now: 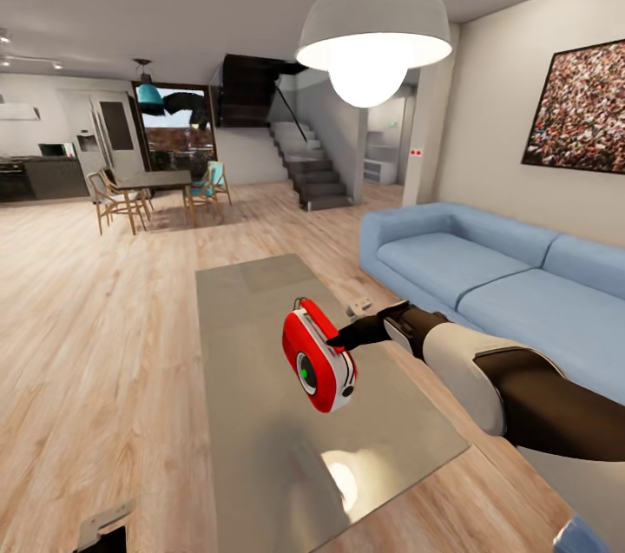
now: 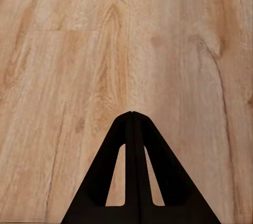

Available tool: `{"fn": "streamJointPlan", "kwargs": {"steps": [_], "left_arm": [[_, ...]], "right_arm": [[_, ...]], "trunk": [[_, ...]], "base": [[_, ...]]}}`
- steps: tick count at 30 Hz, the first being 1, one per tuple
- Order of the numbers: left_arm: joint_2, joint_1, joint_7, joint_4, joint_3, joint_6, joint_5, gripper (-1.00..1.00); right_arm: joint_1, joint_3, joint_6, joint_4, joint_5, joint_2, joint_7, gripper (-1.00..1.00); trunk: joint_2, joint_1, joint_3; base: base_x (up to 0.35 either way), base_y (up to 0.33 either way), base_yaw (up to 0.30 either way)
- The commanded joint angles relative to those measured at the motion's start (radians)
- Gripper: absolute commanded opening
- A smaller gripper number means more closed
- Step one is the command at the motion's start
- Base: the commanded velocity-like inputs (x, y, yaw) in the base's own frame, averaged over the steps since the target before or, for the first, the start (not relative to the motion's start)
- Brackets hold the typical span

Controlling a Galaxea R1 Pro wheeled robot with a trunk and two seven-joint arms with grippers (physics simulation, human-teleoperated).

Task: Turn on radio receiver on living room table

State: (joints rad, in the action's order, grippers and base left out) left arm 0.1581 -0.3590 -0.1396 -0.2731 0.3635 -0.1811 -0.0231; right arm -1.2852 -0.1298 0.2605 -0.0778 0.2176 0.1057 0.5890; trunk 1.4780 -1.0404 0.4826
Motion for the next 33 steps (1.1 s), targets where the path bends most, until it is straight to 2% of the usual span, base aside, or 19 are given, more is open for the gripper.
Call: {"fn": "streamJointPlan", "kwargs": {"steps": [1, 7, 17, 19, 22, 26, 33], "left_arm": [[0.0, 0.0, 0.0, 0.0, 0.0, 0.0, 0.0, -1.0], [0.0, 0.0, 0.0, 0.0, 0.0, -0.003, 0.0, -1.0], [-0.001, 0.0, 0.002, 0.0, 0.0, -0.007, 0.0, -1.0], [-0.002, 0.0, 0.012, 0.0, -0.001, 0.001, -0.001, -1.0], [-0.007, 0.0, 0.015, -0.002, -0.003, 0.001, -0.004, -1.0], [-0.016, 0.0, 0.017, -0.011, -0.007, -0.005, -0.007, -1.0], [-0.019, 0.0, 0.017, -0.012, -0.008, -0.006, -0.006, -1.0]], "right_arm": [[0.0, 0.012, 0.0, 0.001, -0.004, 0.0, 0.0, -1.0], [0.0, 0.01, 0.0, 0.001, -0.004, -0.002, -0.002, -1.0], [0.028, 0.01, 0.012, 0.001, -0.002, -0.005, -0.029, -1.0], [0.032, 0.009, 0.104, 0.001, 0.0, 0.0, -0.074, -1.0], [0.033, 0.009, 0.159, 0.001, -0.001, 0.013, -0.106, -1.0], [0.049, 0.009, 0.188, 0.001, -0.001, 0.033, -0.16, -1.0], [0.052, 0.009, 0.192, 0.001, -0.001, 0.035, -0.166, -1.0]], "trunk": [[0.0, 0.0, 0.0], [0.0, 0.0, 0.0], [0.0, 0.0, 0.0], [0.0, 0.0, 0.0], [0.0, 0.0, 0.0], [0.007, -0.004, 0.003], [0.049, -0.027, 0.022]], "base": [[0.144, -0.143, 0.3], [0.122, -0.123, 0.277], [0.012, -0.012, 0.036], [0.0, 0.0, 0.0], [0.0, 0.0, 0.0], [0.0, 0.0, 0.0], [0.0, 0.0, 0.0]]}}
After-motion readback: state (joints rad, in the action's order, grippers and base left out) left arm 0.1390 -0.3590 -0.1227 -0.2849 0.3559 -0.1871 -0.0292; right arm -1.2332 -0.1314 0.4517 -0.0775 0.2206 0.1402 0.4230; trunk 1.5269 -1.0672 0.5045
